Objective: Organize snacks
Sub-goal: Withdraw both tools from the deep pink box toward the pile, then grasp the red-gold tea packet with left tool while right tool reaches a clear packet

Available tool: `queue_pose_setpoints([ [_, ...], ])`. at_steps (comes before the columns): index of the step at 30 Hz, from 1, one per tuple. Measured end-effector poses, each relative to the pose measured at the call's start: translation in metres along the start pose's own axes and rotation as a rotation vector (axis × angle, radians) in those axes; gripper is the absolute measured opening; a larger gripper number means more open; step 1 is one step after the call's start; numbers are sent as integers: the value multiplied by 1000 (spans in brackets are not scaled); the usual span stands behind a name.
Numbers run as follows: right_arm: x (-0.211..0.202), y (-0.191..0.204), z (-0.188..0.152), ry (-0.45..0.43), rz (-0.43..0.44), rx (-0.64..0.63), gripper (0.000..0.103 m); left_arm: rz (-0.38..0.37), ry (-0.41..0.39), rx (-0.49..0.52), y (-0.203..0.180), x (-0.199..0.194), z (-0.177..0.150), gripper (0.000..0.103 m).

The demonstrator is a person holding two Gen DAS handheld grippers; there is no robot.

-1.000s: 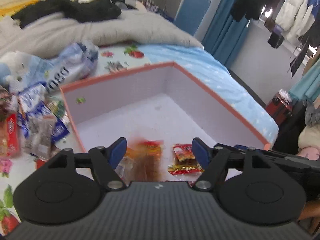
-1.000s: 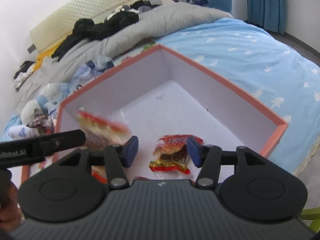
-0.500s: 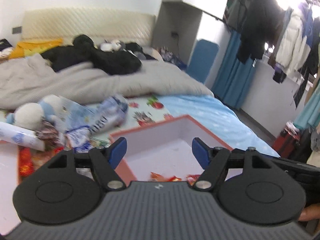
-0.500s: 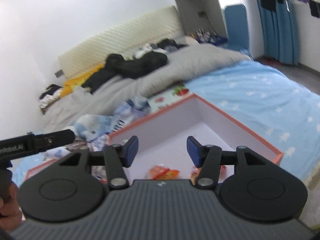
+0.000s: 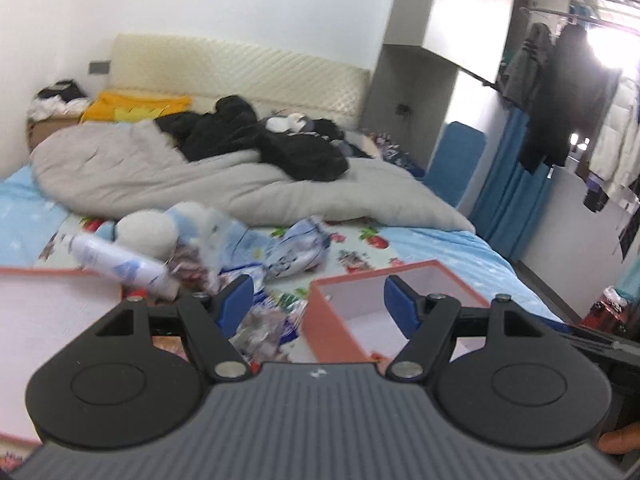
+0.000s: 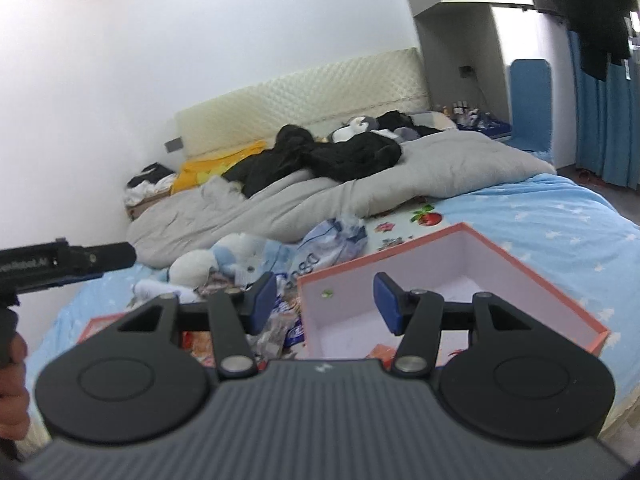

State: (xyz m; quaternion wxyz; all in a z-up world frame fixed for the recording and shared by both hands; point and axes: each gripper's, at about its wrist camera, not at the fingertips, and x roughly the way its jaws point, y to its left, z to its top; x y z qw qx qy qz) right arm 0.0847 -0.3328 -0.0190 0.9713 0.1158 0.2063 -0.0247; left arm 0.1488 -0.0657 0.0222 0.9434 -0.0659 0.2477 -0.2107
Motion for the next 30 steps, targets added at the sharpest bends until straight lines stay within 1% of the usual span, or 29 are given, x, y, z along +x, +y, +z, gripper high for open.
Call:
queue_pose_setpoints([
  [5,6,24,-24,51,36,-38,56,52,25,-44,32,-14,-25,76],
  [10,11,47,-51,109,84,-78,56,84,59,-83,56,-18,-56,76],
  [13,11,58,-64,126,99,-98,56,98,86,-102,65,-15,-73,76],
  [18,9,67,-83,156,125,-84,56,117,126,-141,78,-14,-102,76],
  [22,13,72,-99,196,125,-86,56,134,156,-158,86,-9,-120,76],
  [25,20,74,-105,213,123,-77,56,149,171,-162,91,-1,-127,76],
  [30,34,78,-109,227,122,-86,56,181,189,-123,99,21,-128,76],
])
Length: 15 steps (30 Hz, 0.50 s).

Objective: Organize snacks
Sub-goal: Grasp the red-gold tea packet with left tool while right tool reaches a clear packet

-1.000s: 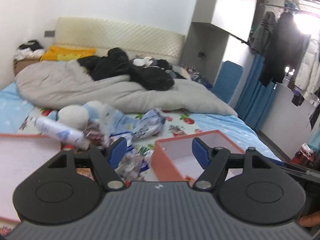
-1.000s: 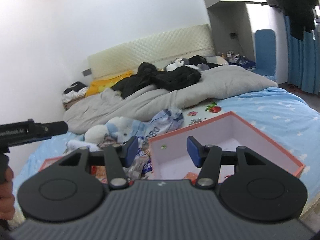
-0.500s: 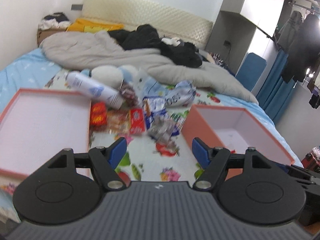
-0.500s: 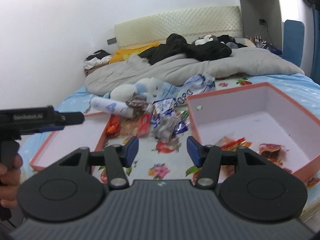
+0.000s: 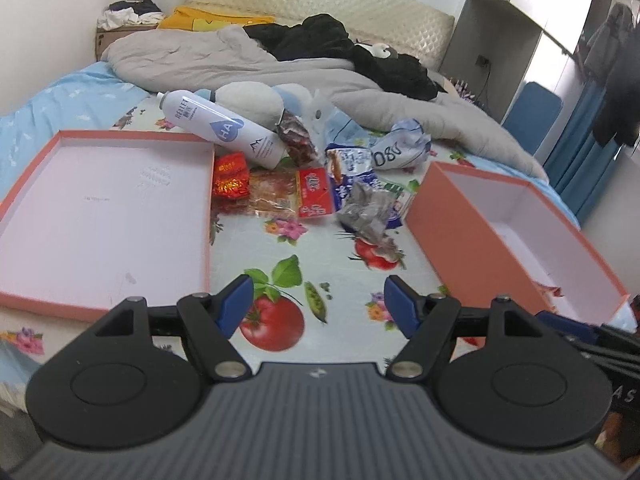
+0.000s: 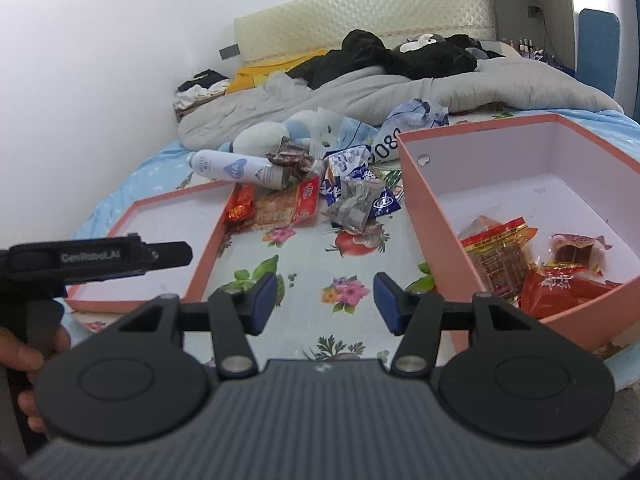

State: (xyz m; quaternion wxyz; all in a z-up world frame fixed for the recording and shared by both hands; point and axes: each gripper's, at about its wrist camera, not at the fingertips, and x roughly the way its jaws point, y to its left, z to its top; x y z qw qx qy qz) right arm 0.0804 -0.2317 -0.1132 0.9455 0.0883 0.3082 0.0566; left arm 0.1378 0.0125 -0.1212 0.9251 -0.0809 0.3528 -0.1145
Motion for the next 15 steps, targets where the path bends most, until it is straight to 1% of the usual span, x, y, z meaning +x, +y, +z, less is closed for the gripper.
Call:
queue_pose_setpoints([
  [6,24,0,7,5,2,11,56,68,-6,103,3,24,13,76],
  [11,49,0,16,19,8,30,56,120,12,191,11,53,25,76],
  [15,69,-1,25,24,7,44,56,148,23,245,17,76,36,76],
])
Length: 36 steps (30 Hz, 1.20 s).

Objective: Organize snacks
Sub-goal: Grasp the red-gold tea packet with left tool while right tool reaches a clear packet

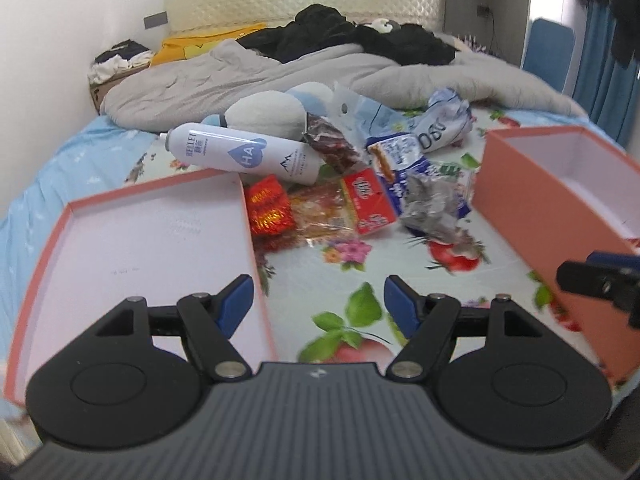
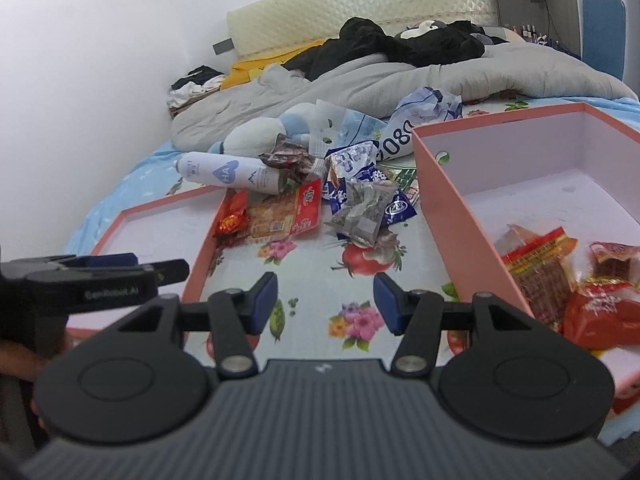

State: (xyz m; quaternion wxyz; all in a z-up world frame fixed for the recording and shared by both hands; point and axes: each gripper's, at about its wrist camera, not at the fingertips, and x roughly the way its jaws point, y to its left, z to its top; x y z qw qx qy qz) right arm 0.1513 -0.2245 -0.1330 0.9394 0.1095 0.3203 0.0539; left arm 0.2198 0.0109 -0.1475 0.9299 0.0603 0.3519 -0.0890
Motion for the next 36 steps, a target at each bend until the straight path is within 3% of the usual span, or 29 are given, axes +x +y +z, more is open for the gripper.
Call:
queue_pose_setpoints([
  [10,66,-9,21,42,-7,52,56,83,67,178,4,76,19,75],
  [25,172,-38,42,87,-96,183,56,95,135,437,2,174,40,65],
  [30,192,-40,46,94,-92,182,58,87,153,478,6,190,41,62],
  [36,206,-38,48,94,-114,175,62,42,160,453,13,200,49,57],
])
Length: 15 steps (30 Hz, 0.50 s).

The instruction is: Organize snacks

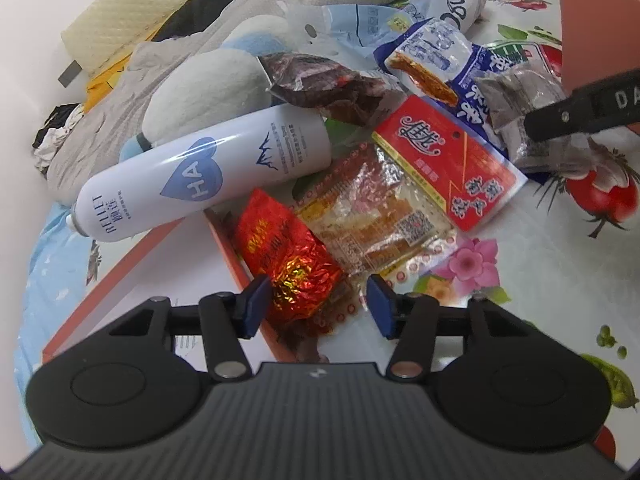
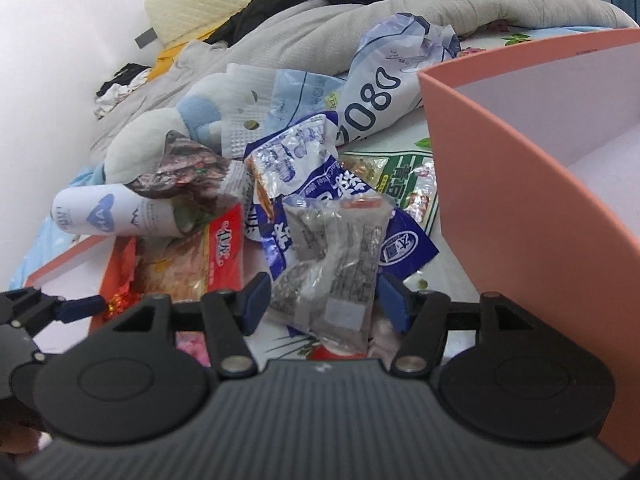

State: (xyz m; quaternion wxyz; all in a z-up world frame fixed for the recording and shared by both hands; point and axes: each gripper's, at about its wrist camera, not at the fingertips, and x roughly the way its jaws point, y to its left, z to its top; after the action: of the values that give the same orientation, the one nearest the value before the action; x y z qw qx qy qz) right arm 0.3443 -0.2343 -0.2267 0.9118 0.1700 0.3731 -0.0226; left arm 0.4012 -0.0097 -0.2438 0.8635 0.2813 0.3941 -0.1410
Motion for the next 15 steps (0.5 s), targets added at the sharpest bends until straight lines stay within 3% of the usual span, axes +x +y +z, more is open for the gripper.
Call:
queue_pose_setpoints([
  [2,3,-1,1,2,-2,4,62,-5,-2,-16,5,1,1,52],
  [4,7,-1,2,4,-10,-5,62,0,0,-32,9,1,1,38],
  [7,9,-2,3,14,-6,-12,57,2,2,-49,14,-1,-2,29],
  [15,-2,3,3,27,-19,-38,37,-19,-47,-115,13,-25,-7,23],
])
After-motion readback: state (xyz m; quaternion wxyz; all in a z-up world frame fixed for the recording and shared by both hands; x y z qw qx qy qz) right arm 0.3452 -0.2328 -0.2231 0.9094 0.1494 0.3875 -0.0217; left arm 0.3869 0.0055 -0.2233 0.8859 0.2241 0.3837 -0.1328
